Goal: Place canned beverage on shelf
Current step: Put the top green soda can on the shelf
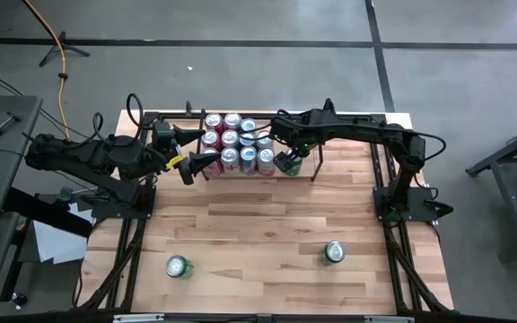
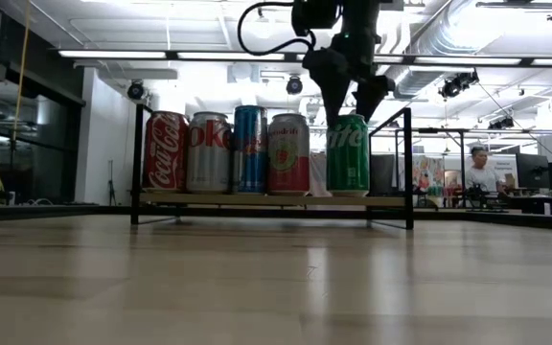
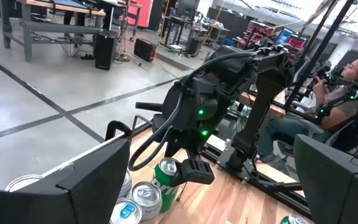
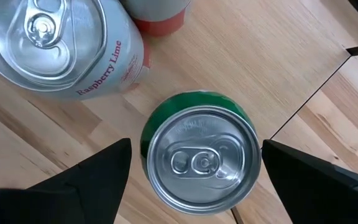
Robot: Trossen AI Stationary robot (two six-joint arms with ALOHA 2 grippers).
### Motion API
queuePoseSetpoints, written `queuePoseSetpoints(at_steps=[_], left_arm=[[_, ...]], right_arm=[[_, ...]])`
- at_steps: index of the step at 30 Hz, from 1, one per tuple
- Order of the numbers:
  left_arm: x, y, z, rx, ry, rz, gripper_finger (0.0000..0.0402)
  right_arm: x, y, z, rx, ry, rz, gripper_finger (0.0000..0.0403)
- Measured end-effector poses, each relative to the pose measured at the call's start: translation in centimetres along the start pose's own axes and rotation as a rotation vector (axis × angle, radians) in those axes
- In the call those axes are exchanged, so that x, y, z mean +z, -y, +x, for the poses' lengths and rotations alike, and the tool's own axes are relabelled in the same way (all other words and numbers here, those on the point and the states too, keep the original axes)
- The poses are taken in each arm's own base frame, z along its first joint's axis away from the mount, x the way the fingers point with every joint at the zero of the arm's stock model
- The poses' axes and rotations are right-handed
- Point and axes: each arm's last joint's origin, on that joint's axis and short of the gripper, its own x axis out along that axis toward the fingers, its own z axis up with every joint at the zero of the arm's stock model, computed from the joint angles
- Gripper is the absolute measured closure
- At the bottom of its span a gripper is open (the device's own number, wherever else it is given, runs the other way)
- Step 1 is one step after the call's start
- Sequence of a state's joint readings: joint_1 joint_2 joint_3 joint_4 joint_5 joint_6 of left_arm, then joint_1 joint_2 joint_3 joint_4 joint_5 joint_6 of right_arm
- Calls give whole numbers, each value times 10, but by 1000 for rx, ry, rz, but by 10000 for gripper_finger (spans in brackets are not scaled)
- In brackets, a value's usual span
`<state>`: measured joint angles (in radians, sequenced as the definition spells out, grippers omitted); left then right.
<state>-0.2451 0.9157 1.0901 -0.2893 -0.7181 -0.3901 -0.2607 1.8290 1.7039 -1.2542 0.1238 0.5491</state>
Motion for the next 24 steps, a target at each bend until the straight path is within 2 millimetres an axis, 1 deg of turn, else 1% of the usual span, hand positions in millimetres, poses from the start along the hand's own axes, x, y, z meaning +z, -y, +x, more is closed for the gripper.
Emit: queuePoseSetpoints(at_steps=[5, 13, 15, 20, 24], left_arm=[[0, 0, 0, 1, -2, 2, 37], [0, 0, 0, 1, -1, 1, 37], [0, 0, 0, 1, -1, 1, 37], [0, 0, 0, 1, -1, 1, 37], [0, 0, 0, 1, -1, 1, 37]], right_arm=[[-1, 0, 0, -4, -9, -10, 73], [-1, 0, -1, 9, -15, -12, 145], [-1, 0, -1, 11, -17, -9, 156], [0, 0, -1, 19, -8, -73, 151], [3, -3, 0, 41, 26, -205, 149]])
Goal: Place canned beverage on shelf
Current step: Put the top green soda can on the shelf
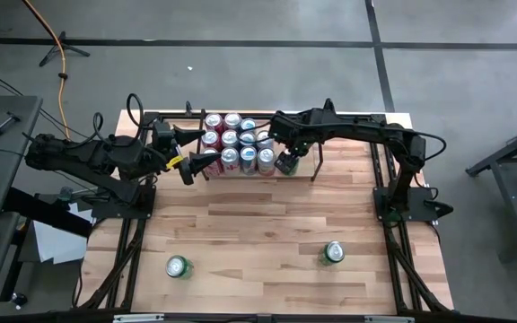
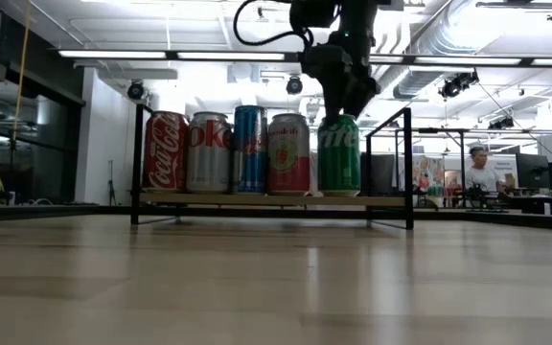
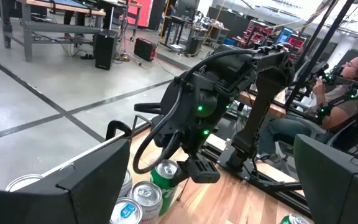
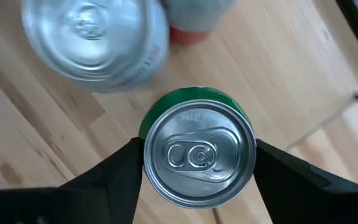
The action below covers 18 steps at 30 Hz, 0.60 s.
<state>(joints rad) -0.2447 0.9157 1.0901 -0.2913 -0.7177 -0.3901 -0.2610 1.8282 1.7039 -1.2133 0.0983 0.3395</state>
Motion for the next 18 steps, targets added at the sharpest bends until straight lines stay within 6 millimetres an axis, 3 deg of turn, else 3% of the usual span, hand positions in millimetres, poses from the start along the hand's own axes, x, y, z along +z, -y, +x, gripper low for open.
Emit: queuePoseSetpoints(at_steps=[12, 18], left_arm=[[0, 0, 0, 0, 0, 0, 37], [0, 0, 0, 0, 0, 0, 37]], right_arm=[[5, -2, 0, 7, 50, -397, 152], [5, -1, 0, 11, 53, -446, 152]])
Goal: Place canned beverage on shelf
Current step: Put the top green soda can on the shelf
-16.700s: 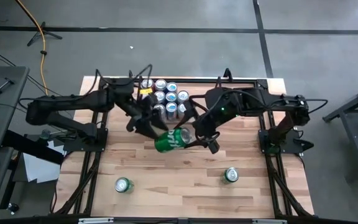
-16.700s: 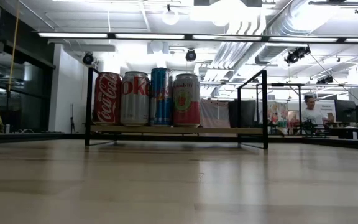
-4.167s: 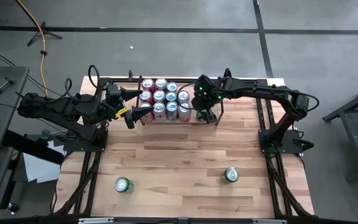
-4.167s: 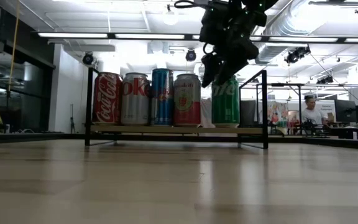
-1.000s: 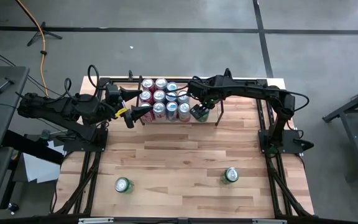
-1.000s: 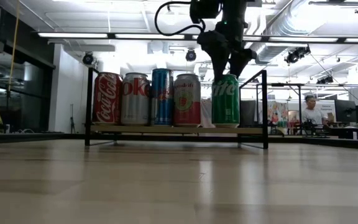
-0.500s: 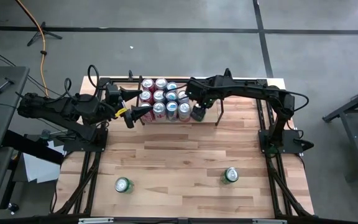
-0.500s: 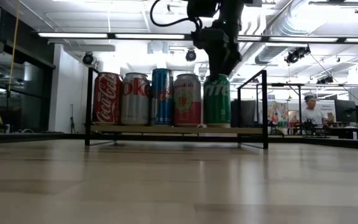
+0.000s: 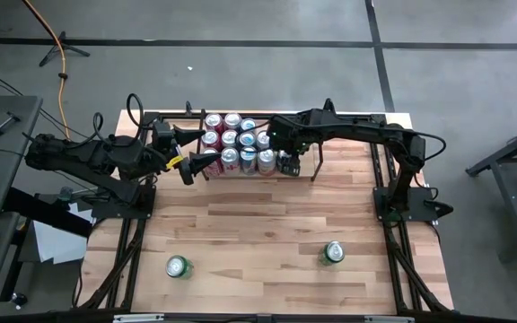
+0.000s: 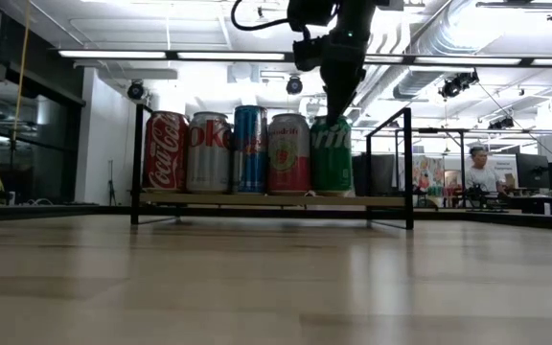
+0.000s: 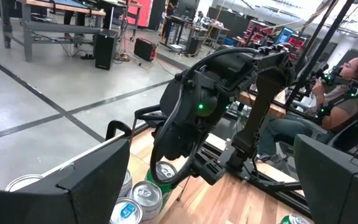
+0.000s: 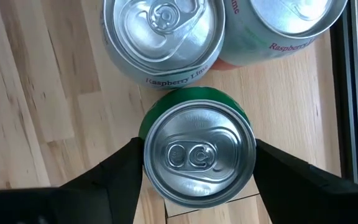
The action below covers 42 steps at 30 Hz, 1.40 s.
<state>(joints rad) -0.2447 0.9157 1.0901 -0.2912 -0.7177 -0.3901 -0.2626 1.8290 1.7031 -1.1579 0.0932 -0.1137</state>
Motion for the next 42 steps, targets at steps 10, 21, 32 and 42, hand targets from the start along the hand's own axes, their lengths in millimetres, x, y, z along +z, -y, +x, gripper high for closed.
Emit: queuePoseSetpoints(at_steps=[10, 21, 32, 42], left_arm=[[0, 0, 0, 0, 0, 0, 37], [0, 0, 0, 0, 0, 0, 37], [0, 0, 0, 0, 0, 0, 37], [0, 0, 0, 0, 0, -1, 37]], right_arm=[[1, 0, 0, 6, 7, 3, 131], [1, 0, 0, 5, 7, 3, 128], [1, 0, 0, 5, 7, 2, 128], [1, 0, 0, 5, 8, 2, 128]])
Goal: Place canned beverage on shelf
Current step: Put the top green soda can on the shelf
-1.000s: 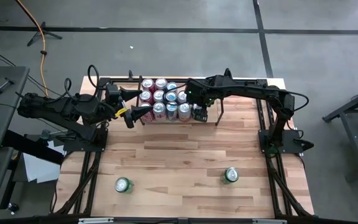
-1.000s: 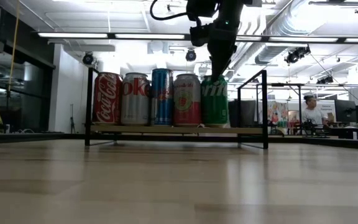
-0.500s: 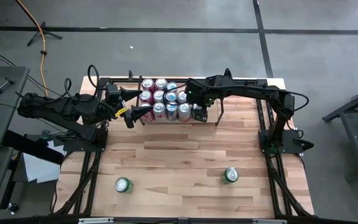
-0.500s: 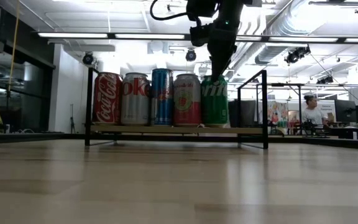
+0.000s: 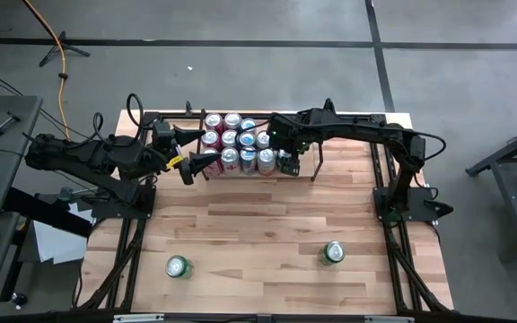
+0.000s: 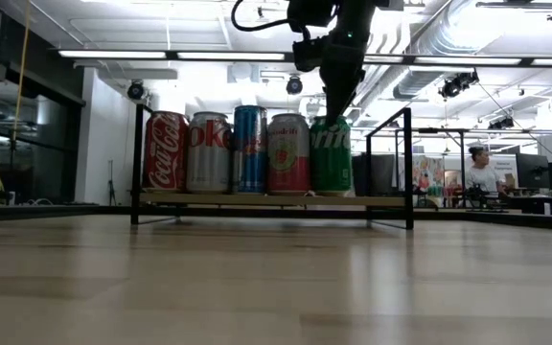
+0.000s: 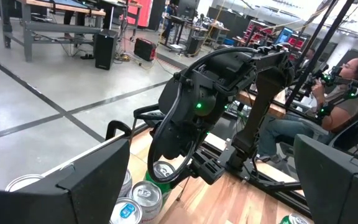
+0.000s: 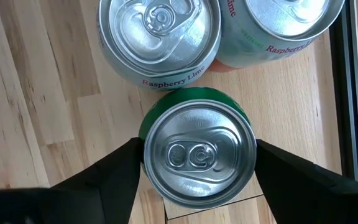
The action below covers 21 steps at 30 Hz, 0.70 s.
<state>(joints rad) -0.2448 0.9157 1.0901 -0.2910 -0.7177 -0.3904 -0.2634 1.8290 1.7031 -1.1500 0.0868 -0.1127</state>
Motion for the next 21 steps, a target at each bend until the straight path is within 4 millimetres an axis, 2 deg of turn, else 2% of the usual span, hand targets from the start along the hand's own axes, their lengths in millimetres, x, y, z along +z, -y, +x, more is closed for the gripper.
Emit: queuePoseSetpoints(at_steps=[21], left_arm=[[0, 0, 0, 0, 0, 0, 37]], right_arm=[[2, 0, 0, 4, 16, 1, 127]])
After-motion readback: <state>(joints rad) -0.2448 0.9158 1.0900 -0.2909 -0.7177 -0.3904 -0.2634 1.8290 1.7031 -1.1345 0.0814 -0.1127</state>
